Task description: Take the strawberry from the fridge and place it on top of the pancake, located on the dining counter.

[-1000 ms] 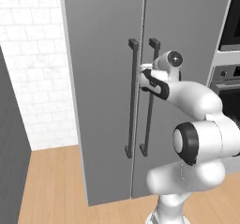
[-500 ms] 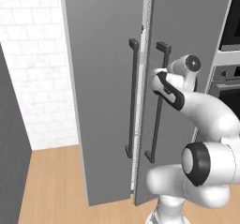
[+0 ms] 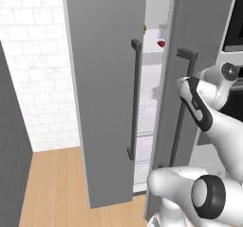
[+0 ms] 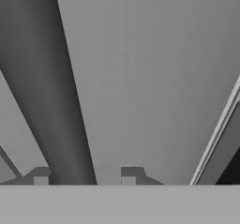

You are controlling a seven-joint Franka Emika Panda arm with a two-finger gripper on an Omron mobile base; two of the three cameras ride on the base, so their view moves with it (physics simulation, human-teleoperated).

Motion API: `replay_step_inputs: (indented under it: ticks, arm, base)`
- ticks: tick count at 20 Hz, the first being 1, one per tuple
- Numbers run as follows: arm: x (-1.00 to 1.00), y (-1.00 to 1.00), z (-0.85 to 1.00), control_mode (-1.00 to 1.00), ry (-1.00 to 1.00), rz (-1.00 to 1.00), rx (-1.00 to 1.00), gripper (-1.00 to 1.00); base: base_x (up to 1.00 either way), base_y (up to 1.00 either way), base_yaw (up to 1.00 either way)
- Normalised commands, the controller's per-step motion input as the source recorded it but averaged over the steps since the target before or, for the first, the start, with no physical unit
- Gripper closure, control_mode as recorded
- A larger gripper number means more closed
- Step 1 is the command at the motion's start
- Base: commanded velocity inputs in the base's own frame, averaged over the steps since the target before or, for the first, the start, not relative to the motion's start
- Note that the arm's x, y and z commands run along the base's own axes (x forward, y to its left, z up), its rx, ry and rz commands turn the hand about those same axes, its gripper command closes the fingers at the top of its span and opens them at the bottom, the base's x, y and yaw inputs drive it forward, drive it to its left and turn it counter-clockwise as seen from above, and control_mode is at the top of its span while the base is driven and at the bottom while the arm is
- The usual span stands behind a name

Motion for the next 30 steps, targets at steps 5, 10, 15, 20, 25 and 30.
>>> replay_step_inputs:
  ticks: [5, 10, 15, 20, 25, 30]
  arm:
    - [-0.54, -1.00, -0.26, -1.00, 0.06, -0.06, 0.00, 1.00]
    - [-0.28, -1.00, -0.10, -1.00, 0.04, -0.04, 0.03, 1.00]
    - [-0.38, -1.00, 0.00, -1.00, 0.04, -0.10, 0.07, 1.00]
    - [-0.76, -0.84, 0.02, -1.00, 0.02, -0.24, 0.06, -1.00]
    - [-0.94, 0.13, 0.01, -1.00, 0.15, -0.17, -0.03, -1.00]
    - [-0.87, 0.93, 0.04, -1.00, 0.13, -0.05, -0.33, -1.00]
  base:
    - [0.00, 0.00, 0.00]
    - [0.00, 0.00, 0.00]
    - [0.00, 0.00, 0.00]
    - [0.00, 0.00, 0.00]
    - [0.00, 0.00, 0.00]
    - [0.00, 0.00, 0.00]
